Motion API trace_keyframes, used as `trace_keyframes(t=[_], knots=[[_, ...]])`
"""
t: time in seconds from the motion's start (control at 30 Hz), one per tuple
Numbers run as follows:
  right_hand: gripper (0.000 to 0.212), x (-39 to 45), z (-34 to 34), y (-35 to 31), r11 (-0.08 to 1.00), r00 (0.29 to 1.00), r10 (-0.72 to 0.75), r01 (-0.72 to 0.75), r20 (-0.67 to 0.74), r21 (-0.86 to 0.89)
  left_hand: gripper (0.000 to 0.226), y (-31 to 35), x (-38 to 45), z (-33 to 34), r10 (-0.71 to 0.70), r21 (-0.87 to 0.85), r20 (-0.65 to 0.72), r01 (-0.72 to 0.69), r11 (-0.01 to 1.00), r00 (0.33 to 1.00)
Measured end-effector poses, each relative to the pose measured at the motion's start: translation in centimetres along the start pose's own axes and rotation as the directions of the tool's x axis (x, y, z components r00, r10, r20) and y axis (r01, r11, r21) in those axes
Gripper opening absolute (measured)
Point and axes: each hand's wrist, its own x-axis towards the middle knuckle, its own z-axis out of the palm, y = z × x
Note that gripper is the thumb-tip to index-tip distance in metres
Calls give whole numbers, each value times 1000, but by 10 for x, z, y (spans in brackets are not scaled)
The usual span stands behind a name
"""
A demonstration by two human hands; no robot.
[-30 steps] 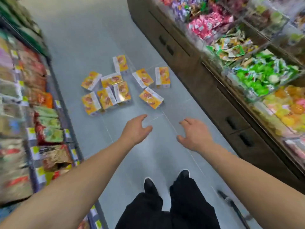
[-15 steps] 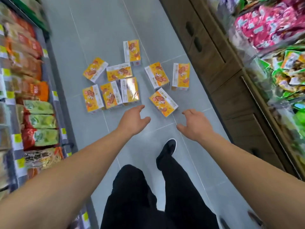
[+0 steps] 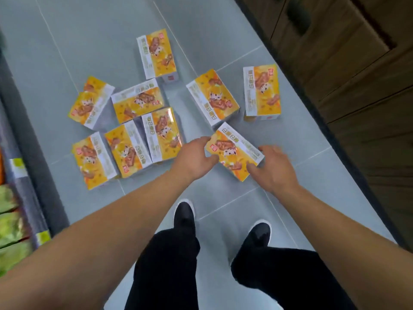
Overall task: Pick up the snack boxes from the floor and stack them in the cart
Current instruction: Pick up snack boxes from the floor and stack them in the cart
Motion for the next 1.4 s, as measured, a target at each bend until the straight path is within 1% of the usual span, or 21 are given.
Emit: trace_keyframes(t=[0.07, 0.2, 0.27, 0.33, 0.37, 0.43, 0.5, 0.57, 0.63, 0.67, 0.73, 0.8, 0.87, 0.93, 1.03, 1.13, 1.2, 1.23, 1.27, 1.33, 1.4], knots=[[64, 48, 47, 20, 999, 999, 45, -45, 1, 11, 53, -25, 57, 29, 12, 19, 4, -12, 1000, 1000], [67, 120, 118, 58, 983, 983, 182, -182, -5, 39, 64, -68, 150, 81, 17, 47, 27, -18, 999, 1000], [77, 158, 150, 81, 961, 962, 273, -271, -33, 52, 63, -84, 197, 109, 34, 44, 33, -36, 998, 999], [87, 185, 172, 97, 930, 935, 351, -343, -44, 128, 57, -94, 233, 130, 27, 56, 43, -29, 998, 999], [88, 196, 182, 103, 915, 925, 376, -362, -50, 181, 57, -99, 250, 140, 16, 61, 52, -19, 998, 998], [84, 208, 196, 114, 902, 918, 388, -361, -80, 237, 57, -110, 275, 156, -31, 33, 109, 27, 999, 994], [76, 212, 203, 120, 914, 919, 368, -331, -138, 234, 57, -119, 288, 163, -79, -44, 170, 88, 995, 982], [68, 213, 208, 123, 920, 916, 361, -318, -176, 231, 54, -128, 293, 169, -80, -148, 199, 111, 983, 977], [64, 211, 206, 122, 917, 912, 360, -308, -196, 254, 44, -133, 288, 170, -61, -220, 197, 105, 970, 978], [64, 207, 203, 119, 912, 910, 363, -304, -198, 275, 39, -136, 281, 168, -64, -241, 194, 111, 964, 979], [63, 196, 192, 111, 906, 910, 364, -297, -196, 302, 40, -137, 260, 159, -91, -342, 190, 153, 927, 978], [61, 171, 173, 98, 899, 909, 375, -309, -182, 311, 39, -129, 227, 141, -114, -470, 222, 209, 858, 968], [56, 136, 146, 84, 893, 912, 377, -311, -161, 326, 38, -115, 186, 111, -127, -552, 271, 262, 792, 954], [53, 92, 108, 64, 878, 910, 392, -326, -136, 351, 45, -96, 140, 73, -124, -584, 277, 269, 766, 953], [49, 29, 49, 38, 832, 904, 426, -371, -47, 413, 53, -64, 77, 16, -87, -608, 224, 209, 766, 971], [49, -45, -17, 10, 823, 918, 396, -358, 6, 441, 73, -22, 12, -43, -63, -587, 162, 148, 796, 985], [58, -99, -63, -7, 882, 943, 331, -321, 30, 346, 71, 15, -39, -83, -15, -495, 100, 63, 867, 995], [68, -122, -84, -16, 918, 957, 288, -286, 34, 276, 71, 33, -62, -101, 21, -439, 72, 13, 898, 997], [80, -139, -103, -24, 949, 971, 238, -236, 15, 210, 72, 49, -80, -116, 72, -386, 47, -48, 921, 996], [96, -172, -149, -42, 984, 993, 113, -106, -40, 141, 75, 83, -122, -146, 192, -253, 28, -179, 951, 981], [103, -199, -191, -61, 992, 997, -14, 23, -74, 123, 76, 108, -159, -172, 318, -106, 42, -312, 944, 947]])
